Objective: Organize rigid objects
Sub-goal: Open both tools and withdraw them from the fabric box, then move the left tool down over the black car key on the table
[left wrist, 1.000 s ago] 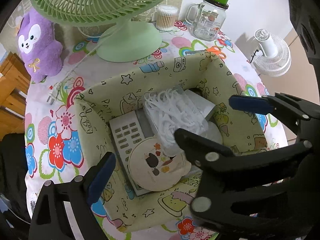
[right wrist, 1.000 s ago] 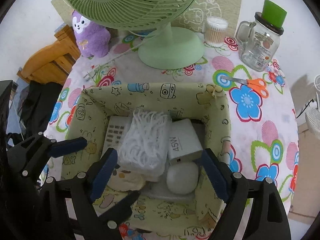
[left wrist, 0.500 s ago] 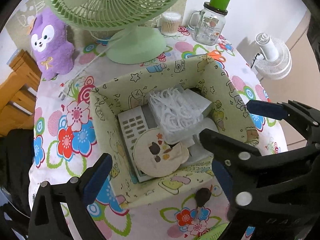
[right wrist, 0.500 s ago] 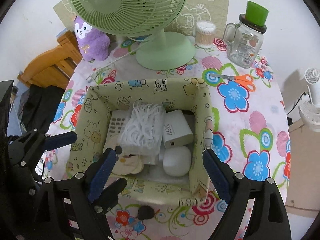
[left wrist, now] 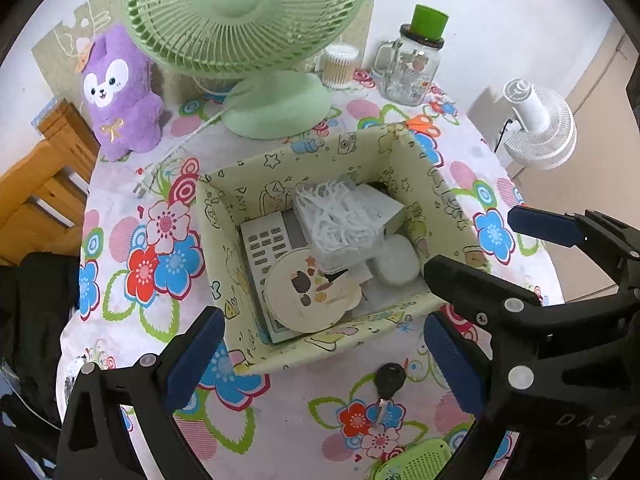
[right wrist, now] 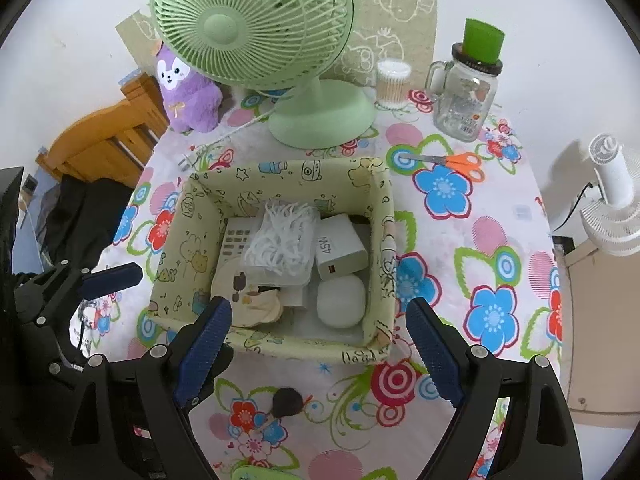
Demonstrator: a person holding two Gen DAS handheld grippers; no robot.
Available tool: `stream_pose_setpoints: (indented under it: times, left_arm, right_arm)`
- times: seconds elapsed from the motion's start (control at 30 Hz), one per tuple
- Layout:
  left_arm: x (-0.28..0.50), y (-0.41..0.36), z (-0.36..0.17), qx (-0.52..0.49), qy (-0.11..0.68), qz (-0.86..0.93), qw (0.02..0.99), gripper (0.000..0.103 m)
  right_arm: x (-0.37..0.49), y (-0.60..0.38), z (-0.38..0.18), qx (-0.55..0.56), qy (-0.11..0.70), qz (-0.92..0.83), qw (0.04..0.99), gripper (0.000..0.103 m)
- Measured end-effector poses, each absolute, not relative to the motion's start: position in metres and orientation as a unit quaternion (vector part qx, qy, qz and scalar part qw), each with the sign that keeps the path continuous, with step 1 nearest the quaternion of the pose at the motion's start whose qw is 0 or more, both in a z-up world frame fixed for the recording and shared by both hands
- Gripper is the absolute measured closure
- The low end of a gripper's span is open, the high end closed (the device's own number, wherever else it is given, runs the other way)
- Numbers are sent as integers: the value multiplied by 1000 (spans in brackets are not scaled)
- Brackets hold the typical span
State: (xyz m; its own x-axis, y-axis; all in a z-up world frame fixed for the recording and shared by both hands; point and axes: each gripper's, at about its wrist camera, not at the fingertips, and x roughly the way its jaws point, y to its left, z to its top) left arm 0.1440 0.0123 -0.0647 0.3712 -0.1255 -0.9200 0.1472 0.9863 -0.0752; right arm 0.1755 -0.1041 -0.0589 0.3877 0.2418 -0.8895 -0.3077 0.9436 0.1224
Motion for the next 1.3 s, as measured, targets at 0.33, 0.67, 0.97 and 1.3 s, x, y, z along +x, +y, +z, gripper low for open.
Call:
stream_pose_setpoints:
  times: [0.33,0.67,0.97,1.3]
  left_arm:
    - [128,2,-55,5,543,-78,836,2]
    - [107,-7,-51,-10,538,-59,841,2]
    - [91,-13,-48,-15,528,-49,848,2]
    - [81,-10,-47,-6,520,-72,851,2]
  right_arm:
    - [158,-116,-46,-37,515,167,840,12]
    - [141,-127,-43,-44,512,180,839,12]
    - [126,-130,-38,-56,500,192,843,12]
    - [109,-127,-34,-56,495,177,849,12]
